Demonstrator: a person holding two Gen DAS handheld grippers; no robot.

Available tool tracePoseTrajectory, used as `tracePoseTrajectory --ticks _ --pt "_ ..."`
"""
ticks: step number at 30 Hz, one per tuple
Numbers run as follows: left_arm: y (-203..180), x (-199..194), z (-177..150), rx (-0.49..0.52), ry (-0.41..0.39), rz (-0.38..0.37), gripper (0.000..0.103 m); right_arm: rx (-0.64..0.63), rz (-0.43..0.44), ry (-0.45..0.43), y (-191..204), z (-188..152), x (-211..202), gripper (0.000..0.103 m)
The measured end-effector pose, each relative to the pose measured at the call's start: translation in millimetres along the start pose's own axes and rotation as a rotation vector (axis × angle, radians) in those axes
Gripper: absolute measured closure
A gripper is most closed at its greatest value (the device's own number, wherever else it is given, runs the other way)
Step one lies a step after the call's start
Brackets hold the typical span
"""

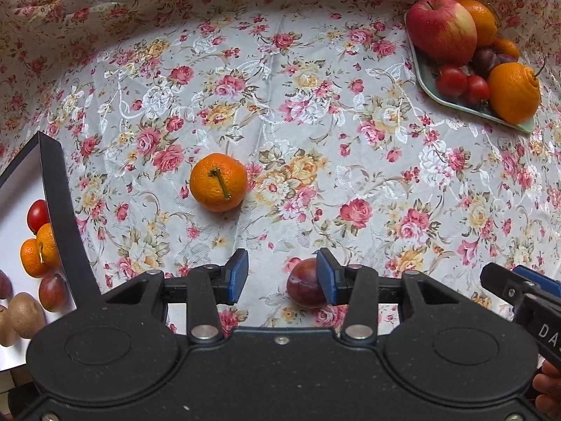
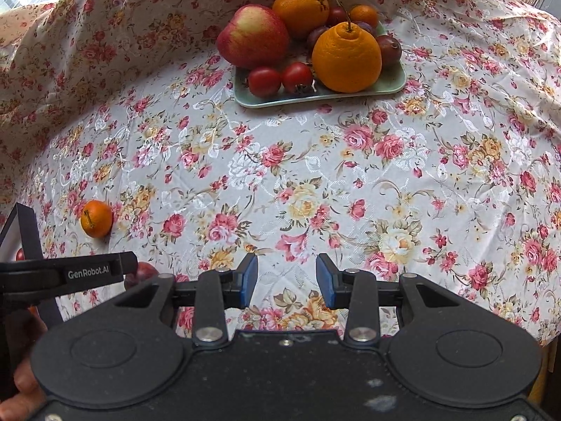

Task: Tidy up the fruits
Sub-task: 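Lower the left tool onto the dark red plum and close it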

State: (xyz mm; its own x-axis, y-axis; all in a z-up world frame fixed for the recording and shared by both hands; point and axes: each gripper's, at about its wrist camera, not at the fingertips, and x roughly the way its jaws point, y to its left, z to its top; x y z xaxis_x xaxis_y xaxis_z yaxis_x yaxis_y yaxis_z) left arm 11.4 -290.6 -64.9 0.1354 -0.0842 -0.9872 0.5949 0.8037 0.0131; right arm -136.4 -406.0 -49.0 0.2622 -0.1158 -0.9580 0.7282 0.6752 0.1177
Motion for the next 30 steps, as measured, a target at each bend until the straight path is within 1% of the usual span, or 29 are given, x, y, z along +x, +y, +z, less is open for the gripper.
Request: tracePoseTrajectory --ticks 5,11,18,30 --pt "-0.5 1.4 0.2 -0.019 0.004 -0.023 0.051 0.004 -0.001 -0.001 -0.8 -0.5 -0.5 0.063" --pt "-10.0 4.1 -4.0 0.005 0.016 -0.057 0.051 0.009 0.005 0.000 -0.6 0.5 -0.6 0.063" --pt "-14.7 10.0 -7.9 0.021 0.036 -0.043 0.051 0.005 0.007 0.005 0.9 0.8 1.1 0.063" --pt "-13.6 21.7 -8.1 0.013 0.070 -0.037 0.051 0.008 0.010 0.007 1.2 1.3 2.3 0.063"
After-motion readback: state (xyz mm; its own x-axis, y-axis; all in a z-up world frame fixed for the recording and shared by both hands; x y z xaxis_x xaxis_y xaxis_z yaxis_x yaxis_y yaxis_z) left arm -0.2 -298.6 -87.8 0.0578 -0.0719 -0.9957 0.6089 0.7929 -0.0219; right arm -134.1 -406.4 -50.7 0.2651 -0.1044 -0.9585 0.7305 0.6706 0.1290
